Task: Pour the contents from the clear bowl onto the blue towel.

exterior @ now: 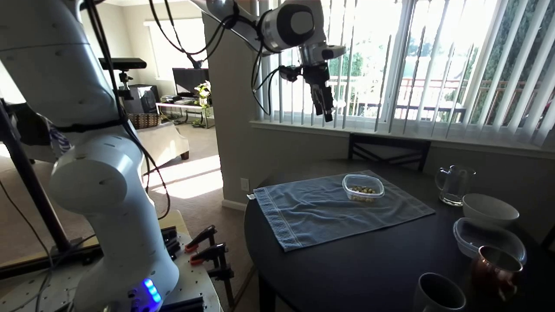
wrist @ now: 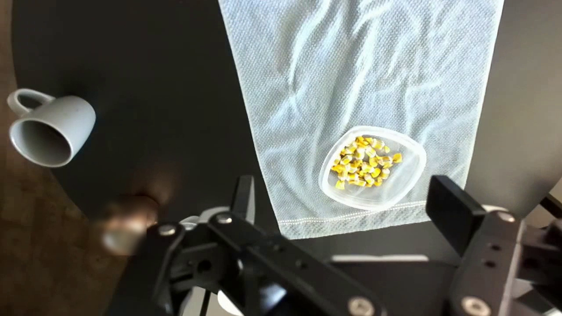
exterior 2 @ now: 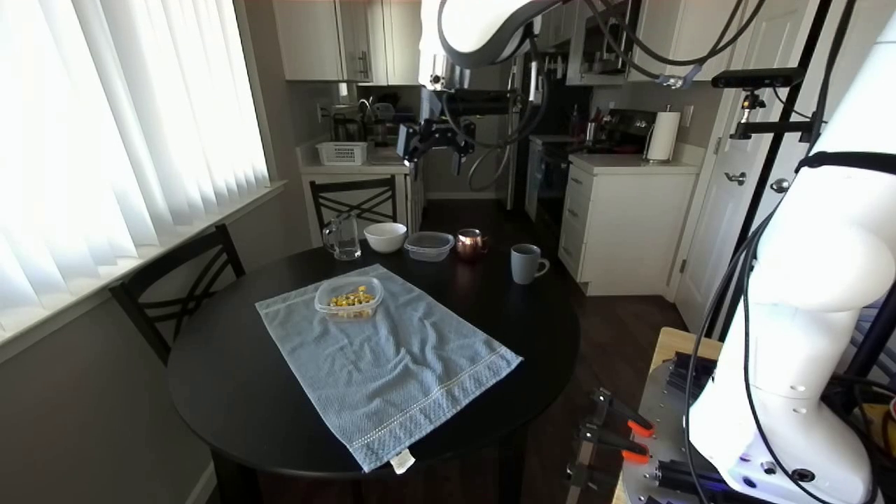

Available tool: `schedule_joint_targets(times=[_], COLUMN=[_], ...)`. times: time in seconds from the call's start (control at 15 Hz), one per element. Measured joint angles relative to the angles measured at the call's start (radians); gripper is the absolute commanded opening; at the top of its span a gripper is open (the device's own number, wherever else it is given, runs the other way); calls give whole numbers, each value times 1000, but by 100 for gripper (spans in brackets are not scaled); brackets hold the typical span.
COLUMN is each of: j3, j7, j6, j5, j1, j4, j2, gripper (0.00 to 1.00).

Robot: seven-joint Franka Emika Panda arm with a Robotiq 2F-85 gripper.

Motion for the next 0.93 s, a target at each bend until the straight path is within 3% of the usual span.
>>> schedule_joint_targets(times=[0.13,0.2,0.4,0.67,0.93], j3=[67,68,6,-83,-177], j7=[159,231,410,455,451], j6=[-69,-108,-218,-274,-272], j5=[-52,-71,-73,62,216], j1=[-11,16,167,273,252], j4=[90,134,285,479,605], j2=[101,155,343,575,699], gripper=[100,100,100,100,100])
